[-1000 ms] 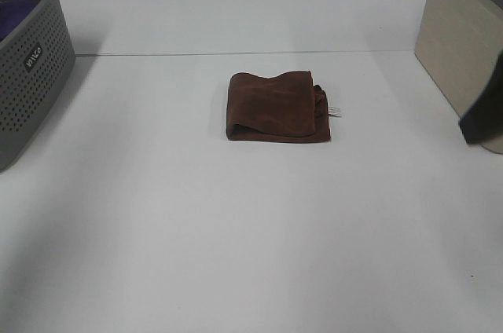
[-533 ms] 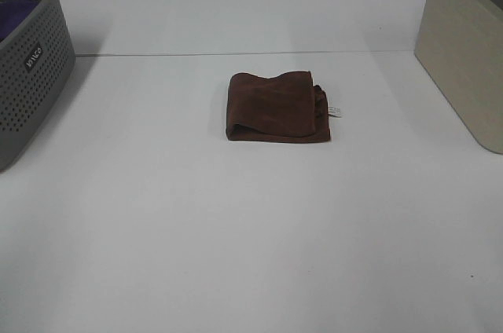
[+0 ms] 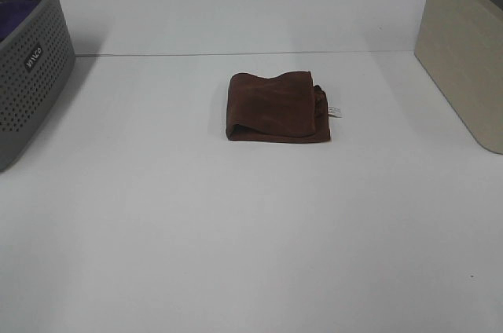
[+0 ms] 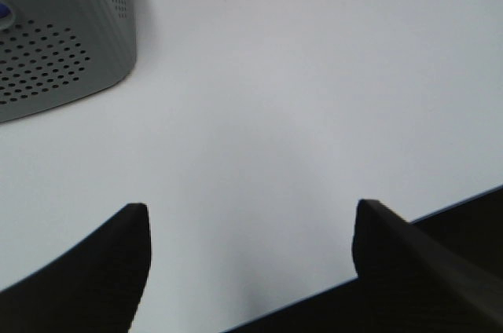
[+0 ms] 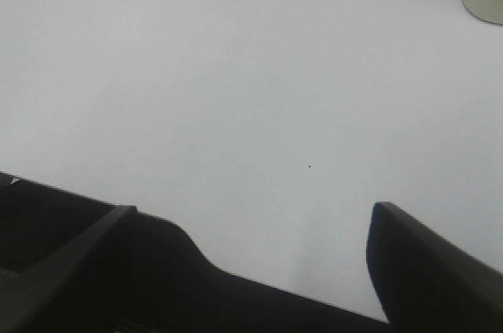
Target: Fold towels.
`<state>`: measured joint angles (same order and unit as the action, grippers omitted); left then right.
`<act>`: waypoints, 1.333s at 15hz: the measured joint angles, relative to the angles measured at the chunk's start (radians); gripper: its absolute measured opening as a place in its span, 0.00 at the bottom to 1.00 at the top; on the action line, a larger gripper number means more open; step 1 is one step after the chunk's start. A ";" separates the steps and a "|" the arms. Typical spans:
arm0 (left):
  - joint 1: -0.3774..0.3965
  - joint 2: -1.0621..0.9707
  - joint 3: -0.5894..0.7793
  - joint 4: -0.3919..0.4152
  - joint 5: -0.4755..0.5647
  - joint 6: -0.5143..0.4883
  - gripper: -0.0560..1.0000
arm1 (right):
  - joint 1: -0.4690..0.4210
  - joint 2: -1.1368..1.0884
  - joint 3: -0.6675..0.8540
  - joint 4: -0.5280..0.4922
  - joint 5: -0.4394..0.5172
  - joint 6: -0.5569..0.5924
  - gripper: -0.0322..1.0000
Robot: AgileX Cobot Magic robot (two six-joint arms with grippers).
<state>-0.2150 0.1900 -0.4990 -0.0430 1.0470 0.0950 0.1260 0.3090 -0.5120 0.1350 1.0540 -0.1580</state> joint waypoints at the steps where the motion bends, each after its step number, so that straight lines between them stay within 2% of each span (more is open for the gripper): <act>1: 0.000 0.000 0.000 -0.012 0.000 0.017 0.69 | 0.000 -0.006 0.000 0.000 0.001 0.000 0.78; 16: 0.011 0.000 0.000 -0.028 0.000 0.039 0.69 | -0.001 -0.015 0.000 -0.001 0.001 0.000 0.78; 20: 0.170 -0.004 0.000 -0.028 0.000 0.040 0.69 | -0.001 -0.089 0.000 -0.001 0.001 0.000 0.78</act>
<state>-0.0450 0.1860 -0.4990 -0.0710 1.0470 0.1350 0.1250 0.2200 -0.5120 0.1340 1.0550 -0.1580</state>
